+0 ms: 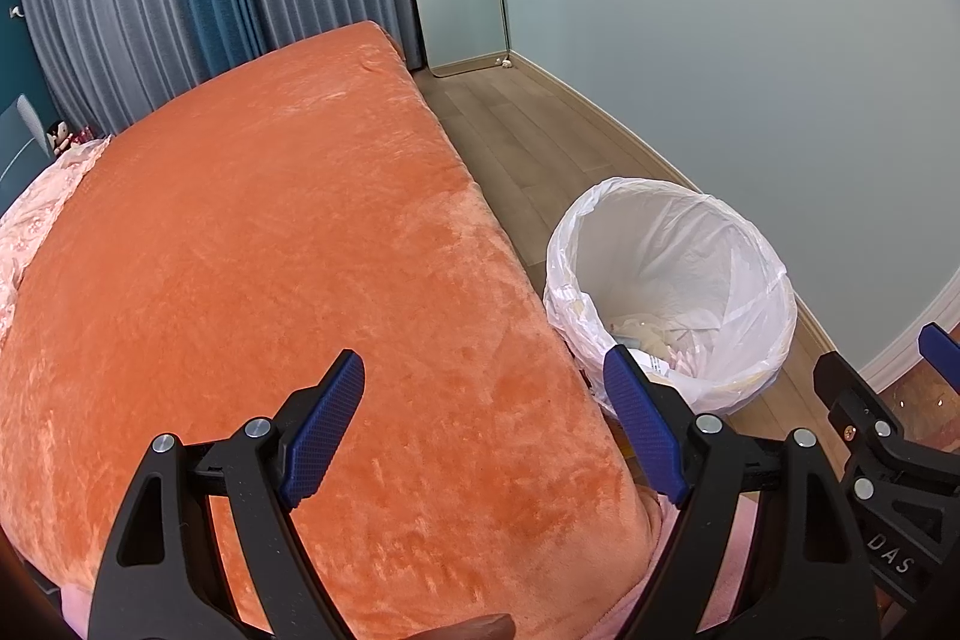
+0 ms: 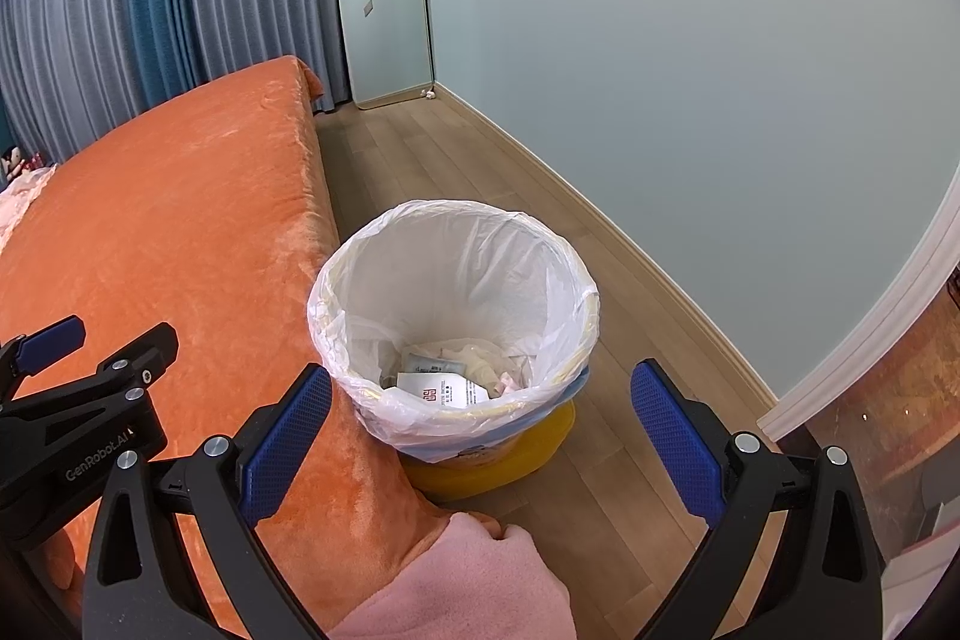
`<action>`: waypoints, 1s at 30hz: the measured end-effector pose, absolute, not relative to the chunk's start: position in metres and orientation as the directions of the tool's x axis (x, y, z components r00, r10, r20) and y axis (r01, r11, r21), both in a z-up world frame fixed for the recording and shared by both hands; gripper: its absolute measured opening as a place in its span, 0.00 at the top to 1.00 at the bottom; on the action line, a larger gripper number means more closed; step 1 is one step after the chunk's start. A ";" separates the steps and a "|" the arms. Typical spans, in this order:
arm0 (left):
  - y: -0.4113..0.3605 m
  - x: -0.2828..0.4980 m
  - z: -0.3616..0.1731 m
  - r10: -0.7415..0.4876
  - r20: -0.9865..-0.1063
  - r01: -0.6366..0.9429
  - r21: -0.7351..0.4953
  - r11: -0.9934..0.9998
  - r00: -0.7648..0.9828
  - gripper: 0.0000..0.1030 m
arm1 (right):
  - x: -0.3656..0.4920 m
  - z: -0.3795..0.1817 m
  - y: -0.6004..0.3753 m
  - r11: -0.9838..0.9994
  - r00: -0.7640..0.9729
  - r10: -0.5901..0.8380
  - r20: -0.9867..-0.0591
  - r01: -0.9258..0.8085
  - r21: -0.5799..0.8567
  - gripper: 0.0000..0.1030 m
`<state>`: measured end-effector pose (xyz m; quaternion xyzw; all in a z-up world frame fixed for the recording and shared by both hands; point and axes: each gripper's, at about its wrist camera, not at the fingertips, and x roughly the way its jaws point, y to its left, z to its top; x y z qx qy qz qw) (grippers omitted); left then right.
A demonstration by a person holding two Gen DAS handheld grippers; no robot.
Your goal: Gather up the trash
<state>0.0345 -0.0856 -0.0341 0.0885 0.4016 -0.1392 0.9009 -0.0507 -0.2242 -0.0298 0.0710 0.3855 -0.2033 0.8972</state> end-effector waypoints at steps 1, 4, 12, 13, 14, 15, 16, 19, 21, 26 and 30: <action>-0.086 0.034 -0.034 -0.180 -0.747 0.323 0.049 0.945 0.640 0.24 | -0.051 -0.030 -0.224 0.907 0.620 -0.311 -0.720 0.420 -0.029 0.07; -0.088 0.032 -0.035 -0.184 -0.746 0.327 0.047 0.944 0.640 0.24 | -0.051 -0.030 -0.224 0.906 0.622 -0.312 -0.718 0.422 -0.028 0.07; -0.088 0.030 -0.034 -0.192 -0.744 0.335 0.046 0.941 0.641 0.24 | -0.051 -0.030 -0.223 0.906 0.622 -0.313 -0.718 0.423 -0.029 0.07; -0.088 0.030 -0.034 -0.193 -0.744 0.337 0.045 0.940 0.640 0.24 | -0.051 -0.030 -0.224 0.906 0.622 -0.312 -0.718 0.423 -0.028 0.07; -0.088 0.030 -0.033 -0.194 -0.743 0.338 0.047 0.940 0.641 0.24 | -0.051 -0.030 -0.223 0.906 0.622 -0.312 -0.719 0.423 -0.027 0.07; -0.088 0.030 -0.033 -0.193 -0.742 0.339 0.048 0.940 0.642 0.24 | -0.051 -0.030 -0.223 0.906 0.621 -0.312 -0.719 0.423 -0.028 0.07; -0.088 0.030 -0.033 -0.194 -0.742 0.339 0.047 0.940 0.642 0.25 | -0.051 -0.030 -0.223 0.906 0.622 -0.312 -0.718 0.422 -0.028 0.07; -0.089 0.028 -0.033 -0.193 -0.739 0.340 0.051 0.939 0.645 0.25 | -0.051 -0.030 -0.224 0.906 0.621 -0.312 -0.719 0.423 -0.028 0.07; -0.090 0.028 -0.034 -0.194 -0.738 0.343 0.054 0.938 0.646 0.25 | -0.052 -0.030 -0.224 0.906 0.621 -0.313 -0.719 0.423 -0.028 0.07; -0.091 0.028 -0.034 -0.194 -0.737 0.345 0.057 0.937 0.647 0.25 | -0.051 -0.030 -0.224 0.906 0.621 -0.313 -0.719 0.423 -0.028 0.07; -0.091 0.028 -0.034 -0.194 -0.737 0.347 0.058 0.936 0.647 0.25 | -0.051 -0.030 -0.225 0.906 0.621 -0.312 -0.719 0.423 -0.028 0.07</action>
